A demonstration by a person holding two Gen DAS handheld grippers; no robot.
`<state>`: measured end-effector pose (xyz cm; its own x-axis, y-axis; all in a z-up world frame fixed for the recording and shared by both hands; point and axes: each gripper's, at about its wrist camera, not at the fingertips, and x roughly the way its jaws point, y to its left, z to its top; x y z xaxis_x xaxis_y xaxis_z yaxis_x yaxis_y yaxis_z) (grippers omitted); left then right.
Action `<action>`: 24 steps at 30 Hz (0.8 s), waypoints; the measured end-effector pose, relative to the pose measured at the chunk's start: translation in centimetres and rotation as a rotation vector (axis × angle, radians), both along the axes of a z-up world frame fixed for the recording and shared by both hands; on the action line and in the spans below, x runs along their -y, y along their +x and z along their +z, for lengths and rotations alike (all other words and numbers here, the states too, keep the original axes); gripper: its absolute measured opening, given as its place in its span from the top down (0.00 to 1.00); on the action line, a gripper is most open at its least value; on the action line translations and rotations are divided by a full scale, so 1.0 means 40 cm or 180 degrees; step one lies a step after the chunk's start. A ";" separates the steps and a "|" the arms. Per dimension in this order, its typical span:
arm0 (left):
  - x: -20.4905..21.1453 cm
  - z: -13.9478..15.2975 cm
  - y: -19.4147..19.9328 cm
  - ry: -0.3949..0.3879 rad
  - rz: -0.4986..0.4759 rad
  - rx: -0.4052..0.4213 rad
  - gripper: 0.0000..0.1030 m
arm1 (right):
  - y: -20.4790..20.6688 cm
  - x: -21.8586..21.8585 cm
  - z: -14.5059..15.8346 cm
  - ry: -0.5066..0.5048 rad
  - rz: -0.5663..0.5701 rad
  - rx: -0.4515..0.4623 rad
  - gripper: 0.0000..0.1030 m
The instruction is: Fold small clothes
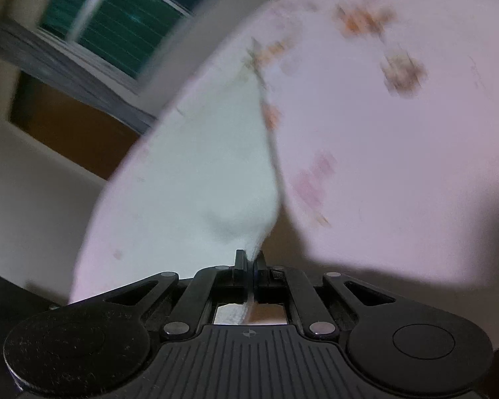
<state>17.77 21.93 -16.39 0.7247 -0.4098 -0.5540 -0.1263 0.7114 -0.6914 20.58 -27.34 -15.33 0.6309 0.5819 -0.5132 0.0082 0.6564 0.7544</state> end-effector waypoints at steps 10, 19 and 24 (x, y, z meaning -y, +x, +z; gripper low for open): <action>-0.008 0.168 0.163 -0.0141 0.0107 0.0564 0.96 | 0.210 -0.016 0.172 -0.0085 0.0152 0.0586 0.98; -0.030 0.264 0.548 -0.0097 0.0105 0.0790 0.96 | 0.588 -0.048 0.280 -0.0043 -0.0090 0.0800 0.98; -0.060 0.200 0.763 -0.0180 0.0078 0.0572 0.96 | 0.815 -0.052 0.231 -0.0034 -0.0184 0.0572 0.98</action>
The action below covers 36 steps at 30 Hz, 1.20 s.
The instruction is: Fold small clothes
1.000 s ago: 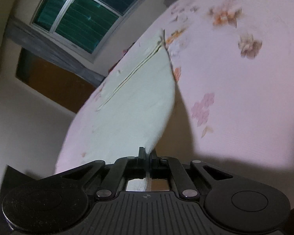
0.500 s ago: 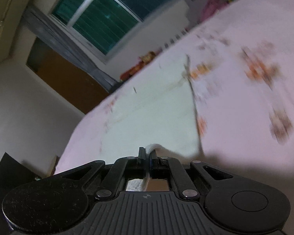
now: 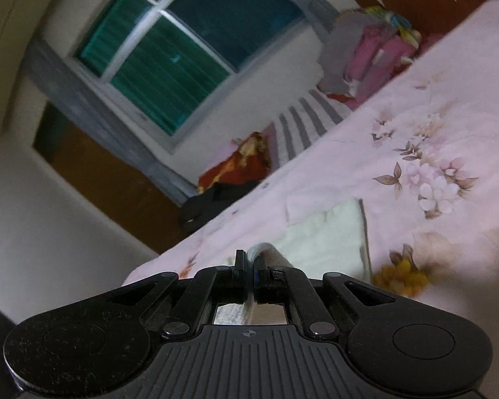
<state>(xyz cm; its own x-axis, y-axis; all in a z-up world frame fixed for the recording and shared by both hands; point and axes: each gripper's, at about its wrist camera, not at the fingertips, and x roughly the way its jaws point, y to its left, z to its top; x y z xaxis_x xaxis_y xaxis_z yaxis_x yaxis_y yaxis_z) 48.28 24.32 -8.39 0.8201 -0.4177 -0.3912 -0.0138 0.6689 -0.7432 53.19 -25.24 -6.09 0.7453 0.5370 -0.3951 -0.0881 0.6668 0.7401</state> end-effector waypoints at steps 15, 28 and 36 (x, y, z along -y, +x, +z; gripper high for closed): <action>-0.034 -0.175 0.269 -0.0098 0.0017 -0.0259 0.32 | 0.272 0.039 -0.231 0.0208 -0.0288 -0.0429 0.31; 0.068 -0.165 0.350 0.1426 -0.0674 -0.0631 0.79 | 0.299 -0.106 -0.220 -0.1406 0.0360 -0.0385 0.70; 0.056 -0.154 0.320 0.1381 -0.0470 -0.0280 0.98 | 0.261 -0.168 -0.236 -0.1956 0.0459 -0.0057 0.98</action>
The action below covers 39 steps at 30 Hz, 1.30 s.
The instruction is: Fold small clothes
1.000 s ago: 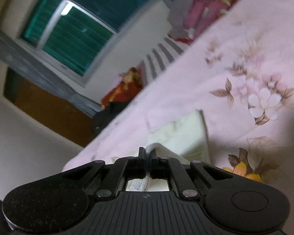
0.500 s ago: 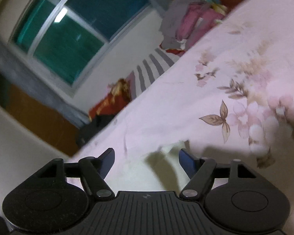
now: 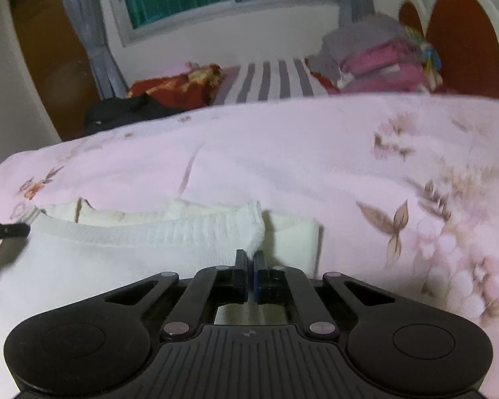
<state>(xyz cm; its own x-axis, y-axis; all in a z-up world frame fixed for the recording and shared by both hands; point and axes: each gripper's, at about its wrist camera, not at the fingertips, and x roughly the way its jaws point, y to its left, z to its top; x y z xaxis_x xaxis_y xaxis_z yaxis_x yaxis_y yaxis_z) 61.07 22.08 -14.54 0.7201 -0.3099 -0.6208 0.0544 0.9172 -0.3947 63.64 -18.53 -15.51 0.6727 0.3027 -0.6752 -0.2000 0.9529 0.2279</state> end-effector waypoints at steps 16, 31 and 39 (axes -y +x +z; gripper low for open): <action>0.096 0.060 -0.042 0.0574 -0.0114 0.0135 0.70 | -0.047 0.000 0.059 0.0168 -0.0383 0.0147 0.63; 0.180 -0.025 0.044 0.0598 -0.0308 0.0057 0.76 | 0.067 -0.154 -0.037 -0.0106 -0.0061 -0.0042 0.64; 0.264 0.048 -0.117 0.0501 -0.0405 0.0348 0.50 | -0.085 -0.211 0.052 0.0032 0.0317 0.0189 0.64</action>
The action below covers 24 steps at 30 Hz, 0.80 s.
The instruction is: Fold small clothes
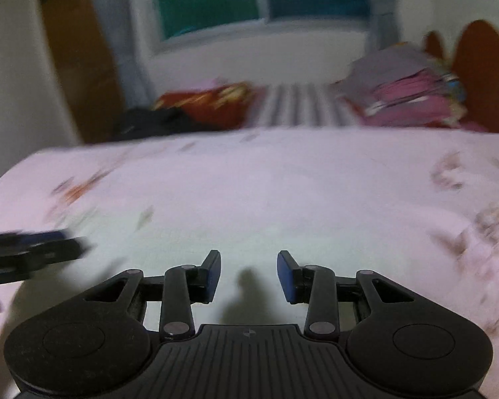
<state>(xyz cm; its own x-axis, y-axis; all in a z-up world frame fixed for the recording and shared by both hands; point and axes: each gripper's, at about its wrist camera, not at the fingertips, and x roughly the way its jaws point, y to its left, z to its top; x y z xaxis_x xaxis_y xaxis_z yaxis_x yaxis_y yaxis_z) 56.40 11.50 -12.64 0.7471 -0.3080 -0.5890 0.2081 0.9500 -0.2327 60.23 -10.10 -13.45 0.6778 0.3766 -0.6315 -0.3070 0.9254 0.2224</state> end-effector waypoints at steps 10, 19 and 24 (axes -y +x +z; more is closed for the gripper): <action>-0.081 -0.063 -0.057 0.0294 0.0304 -0.0118 0.53 | -0.058 0.047 -0.066 -0.0521 -0.0475 -0.0014 0.64; 0.051 -0.029 -0.136 0.0210 -0.0042 -0.0119 0.47 | -0.183 -0.050 -0.018 -0.0408 0.0092 -0.0008 0.64; 0.028 -0.038 -0.175 0.0350 0.0066 -0.0228 0.50 | -0.206 -0.028 -0.044 -0.0719 -0.0237 -0.0190 0.64</action>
<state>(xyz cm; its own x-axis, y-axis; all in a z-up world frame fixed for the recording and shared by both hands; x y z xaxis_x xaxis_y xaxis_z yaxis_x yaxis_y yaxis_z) 49.40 10.38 -14.15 0.7075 -0.2235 -0.6705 0.1749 0.9745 -0.1403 51.99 -9.00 -15.20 0.6573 0.1716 -0.7338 -0.2285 0.9733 0.0229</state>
